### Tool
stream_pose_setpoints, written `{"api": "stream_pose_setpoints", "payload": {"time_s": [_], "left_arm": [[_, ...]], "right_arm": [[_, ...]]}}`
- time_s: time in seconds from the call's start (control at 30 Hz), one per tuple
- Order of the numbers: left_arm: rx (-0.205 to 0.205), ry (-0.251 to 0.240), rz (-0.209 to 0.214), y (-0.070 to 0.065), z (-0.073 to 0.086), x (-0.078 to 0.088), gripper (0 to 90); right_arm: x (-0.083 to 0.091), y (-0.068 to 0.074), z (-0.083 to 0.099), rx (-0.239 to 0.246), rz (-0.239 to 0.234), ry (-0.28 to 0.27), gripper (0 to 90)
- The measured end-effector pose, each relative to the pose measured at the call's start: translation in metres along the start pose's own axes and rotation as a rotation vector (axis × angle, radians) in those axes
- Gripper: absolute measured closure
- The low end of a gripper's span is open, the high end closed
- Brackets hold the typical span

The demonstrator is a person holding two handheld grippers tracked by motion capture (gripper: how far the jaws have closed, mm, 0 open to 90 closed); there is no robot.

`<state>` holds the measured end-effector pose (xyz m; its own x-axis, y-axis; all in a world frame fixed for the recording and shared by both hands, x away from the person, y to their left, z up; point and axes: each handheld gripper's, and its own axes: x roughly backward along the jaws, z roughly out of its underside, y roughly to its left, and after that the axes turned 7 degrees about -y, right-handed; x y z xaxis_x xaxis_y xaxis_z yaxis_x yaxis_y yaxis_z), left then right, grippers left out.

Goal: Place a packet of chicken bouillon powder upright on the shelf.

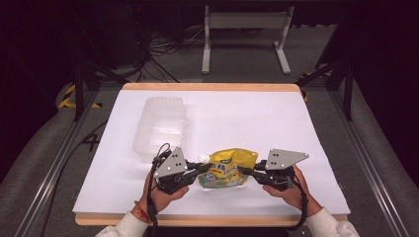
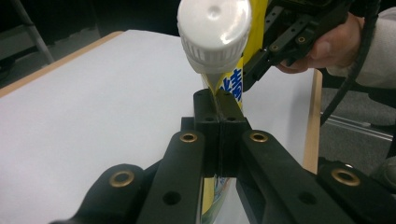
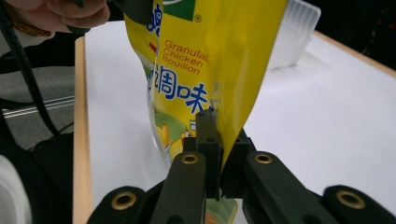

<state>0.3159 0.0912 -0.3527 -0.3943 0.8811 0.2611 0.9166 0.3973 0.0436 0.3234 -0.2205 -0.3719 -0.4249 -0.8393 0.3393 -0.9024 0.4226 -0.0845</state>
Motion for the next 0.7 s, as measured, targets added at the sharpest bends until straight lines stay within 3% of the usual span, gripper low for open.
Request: {"api": "stream_pose_setpoints", "payload": {"time_s": [0.2,0.5,0.63,0.7], "left_arm": [[-0.024,-0.022,-0.049,0.012,-0.009,0.007,89.4],[-0.02,-0.06,-0.098,0.029,-0.016,0.024,89.2],[0.006,-0.088,-0.118,0.042,-0.018,0.035,89.1],[0.0,-0.09,-0.128,0.045,-0.018,0.038,88.6]], "right_arm": [[-0.011,0.0,-0.014,0.006,0.049,-0.034,89.8],[-0.029,-0.001,-0.031,0.019,0.055,-0.062,90.0],[-0.042,-0.002,-0.044,0.023,0.059,-0.079,90.0],[-0.05,-0.003,-0.051,0.028,0.063,-0.083,90.0]]}}
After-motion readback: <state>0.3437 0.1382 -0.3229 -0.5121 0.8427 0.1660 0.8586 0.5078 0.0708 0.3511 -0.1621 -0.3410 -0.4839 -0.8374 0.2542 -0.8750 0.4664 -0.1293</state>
